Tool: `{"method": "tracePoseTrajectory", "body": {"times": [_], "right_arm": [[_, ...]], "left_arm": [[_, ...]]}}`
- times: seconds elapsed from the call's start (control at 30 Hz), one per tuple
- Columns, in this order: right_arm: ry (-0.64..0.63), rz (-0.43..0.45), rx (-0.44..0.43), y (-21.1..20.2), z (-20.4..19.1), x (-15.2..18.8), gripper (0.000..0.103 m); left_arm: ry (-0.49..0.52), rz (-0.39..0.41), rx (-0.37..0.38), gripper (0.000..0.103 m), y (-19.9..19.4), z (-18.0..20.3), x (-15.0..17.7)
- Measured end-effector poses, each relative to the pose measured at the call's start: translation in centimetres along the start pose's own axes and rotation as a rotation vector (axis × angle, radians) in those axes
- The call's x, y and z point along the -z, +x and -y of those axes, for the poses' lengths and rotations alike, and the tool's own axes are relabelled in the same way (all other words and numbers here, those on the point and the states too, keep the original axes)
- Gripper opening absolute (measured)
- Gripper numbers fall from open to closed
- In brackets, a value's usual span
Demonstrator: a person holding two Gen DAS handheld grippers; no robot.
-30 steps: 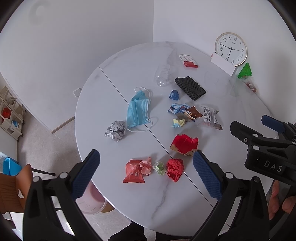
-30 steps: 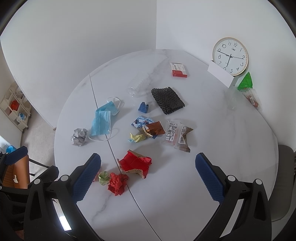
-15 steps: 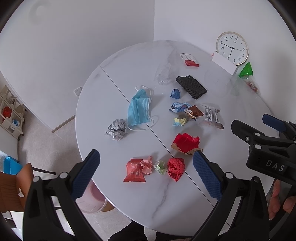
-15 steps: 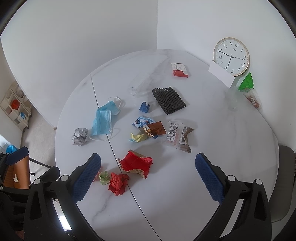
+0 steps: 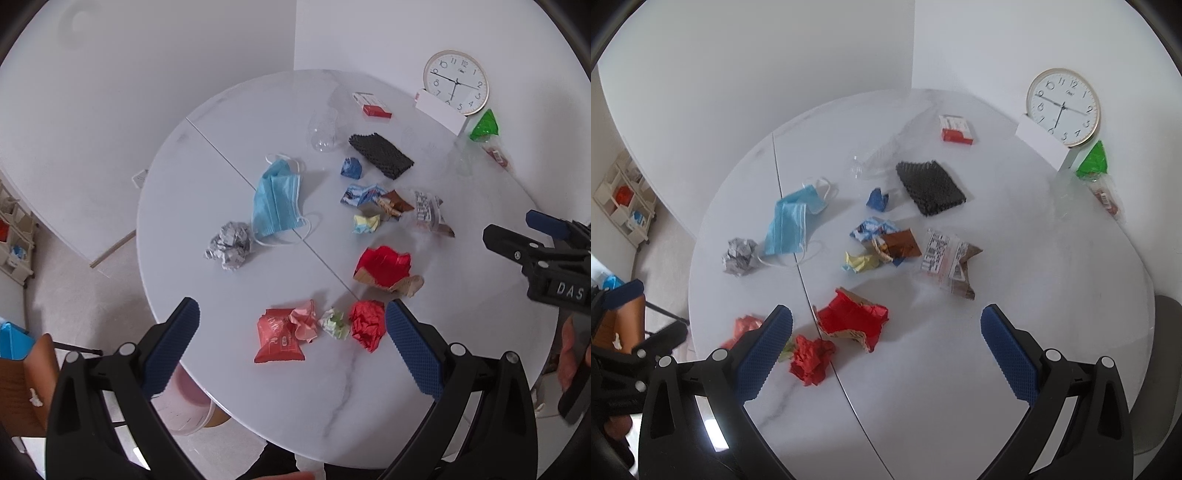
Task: Collect trash
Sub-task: 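Grasp the red snack wrapper with the left tool while the right tool grasps the cardboard-backed red wrapper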
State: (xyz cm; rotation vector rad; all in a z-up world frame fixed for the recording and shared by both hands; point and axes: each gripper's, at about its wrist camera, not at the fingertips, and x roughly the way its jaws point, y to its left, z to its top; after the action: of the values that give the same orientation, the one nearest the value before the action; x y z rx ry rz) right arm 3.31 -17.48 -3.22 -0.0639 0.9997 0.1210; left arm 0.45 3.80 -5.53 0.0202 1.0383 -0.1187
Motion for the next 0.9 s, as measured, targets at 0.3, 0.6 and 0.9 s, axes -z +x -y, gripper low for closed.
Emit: {"method": "tracePoseTrajectory", "body": {"times": [0.3, 0.6, 0.9], "right_arm": [[-0.023, -0.087, -0.049, 4.7, 1.4, 2.7, 0.101], [-0.072, -0.151, -0.075, 7.8, 2.0, 3.2, 0.101], [-0.101, -0.146, -0.093, 8.1, 1.7, 2.2, 0.101]], "left_arm": [[0.094, -0.068, -0.024, 0.092, 6.4, 0.2, 3.3], [0.125, -0.15, -0.001, 0.079, 11.4, -1.0, 4.2], [0.111, -0.197, 0.01, 0.045, 14.3, -2.0, 5.1]]}}
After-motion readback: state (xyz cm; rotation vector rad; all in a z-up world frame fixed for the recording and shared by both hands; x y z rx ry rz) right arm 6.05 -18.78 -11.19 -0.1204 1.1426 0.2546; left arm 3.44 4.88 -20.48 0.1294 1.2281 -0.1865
